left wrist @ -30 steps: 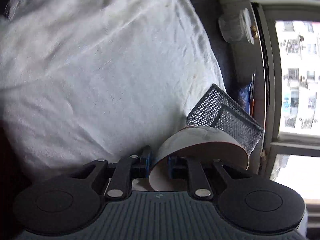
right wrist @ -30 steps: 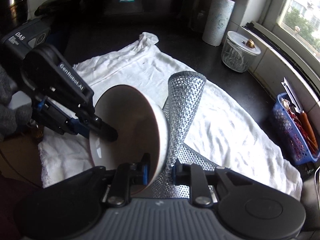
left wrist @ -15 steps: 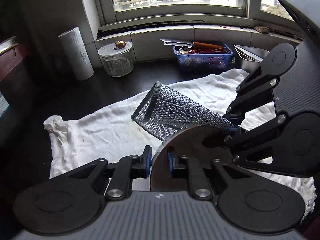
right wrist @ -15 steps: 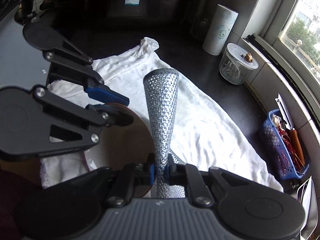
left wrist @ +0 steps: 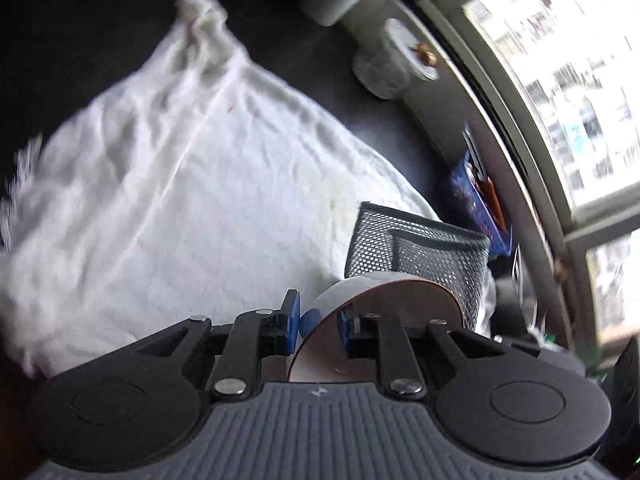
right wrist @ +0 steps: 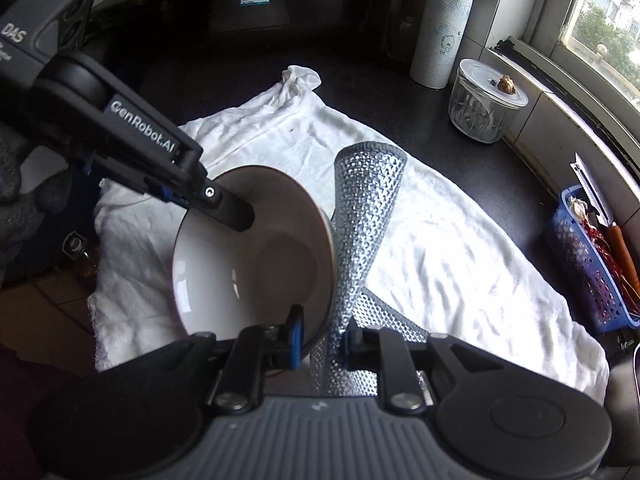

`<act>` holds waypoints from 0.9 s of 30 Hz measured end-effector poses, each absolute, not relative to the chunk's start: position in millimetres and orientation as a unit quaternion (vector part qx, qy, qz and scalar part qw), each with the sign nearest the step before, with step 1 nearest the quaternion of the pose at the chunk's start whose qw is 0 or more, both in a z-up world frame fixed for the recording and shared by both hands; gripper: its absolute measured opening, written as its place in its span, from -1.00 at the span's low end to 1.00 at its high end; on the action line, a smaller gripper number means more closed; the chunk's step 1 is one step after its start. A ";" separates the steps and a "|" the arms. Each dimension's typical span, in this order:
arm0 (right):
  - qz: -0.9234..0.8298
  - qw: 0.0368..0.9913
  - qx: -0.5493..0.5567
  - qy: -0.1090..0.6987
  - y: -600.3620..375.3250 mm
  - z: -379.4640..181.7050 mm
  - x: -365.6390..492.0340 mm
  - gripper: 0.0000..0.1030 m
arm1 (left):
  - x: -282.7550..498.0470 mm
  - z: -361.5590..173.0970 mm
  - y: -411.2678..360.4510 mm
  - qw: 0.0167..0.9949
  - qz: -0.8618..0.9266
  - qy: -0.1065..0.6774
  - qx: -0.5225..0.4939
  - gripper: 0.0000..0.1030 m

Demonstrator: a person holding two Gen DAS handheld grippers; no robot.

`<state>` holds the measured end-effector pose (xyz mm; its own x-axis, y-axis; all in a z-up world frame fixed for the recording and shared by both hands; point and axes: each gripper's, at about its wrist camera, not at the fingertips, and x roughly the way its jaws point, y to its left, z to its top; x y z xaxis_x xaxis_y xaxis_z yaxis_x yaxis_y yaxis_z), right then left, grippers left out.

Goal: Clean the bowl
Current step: 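Rub the mesh cloth over the bowl's outside with the right gripper while the left gripper holds it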

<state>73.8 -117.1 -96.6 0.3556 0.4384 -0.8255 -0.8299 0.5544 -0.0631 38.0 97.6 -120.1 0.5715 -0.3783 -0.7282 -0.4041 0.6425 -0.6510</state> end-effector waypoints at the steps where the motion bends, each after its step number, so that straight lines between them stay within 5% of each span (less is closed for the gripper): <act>1: 0.404 0.786 -0.244 0.400 -117.1 -96.6 73.9 -0.57 | 36.0 -125.8 100.4 0.765 0.014 0.466 -0.445 -0.62; 8: 0.408 0.781 -0.239 0.408 -114.2 -102.5 71.0 -0.54 | 19.1 -165.7 109.2 0.665 0.044 0.486 -0.565 -0.64; 12: 0.407 0.782 -0.227 0.414 -117.2 -107.2 71.8 -0.61 | 19.1 -164.6 104.3 0.677 0.037 0.490 -0.549 -0.65; 23: 0.380 0.799 -0.266 0.384 -127.1 -88.3 73.4 -0.77 | 45.2 -73.9 16.0 0.898 -0.059 0.433 -0.056 -0.62; 27: 0.389 0.792 -0.272 0.384 -125.8 -85.6 72.6 -0.78 | 45.1 -65.3 -4.6 0.902 -0.092 0.421 0.011 -0.64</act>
<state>72.6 -125.8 -85.6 0.4023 0.4078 -0.8197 -0.8250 0.5496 -0.1315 45.1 -4.6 -65.3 0.6288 -0.1568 -0.7616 0.1749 0.9829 -0.0579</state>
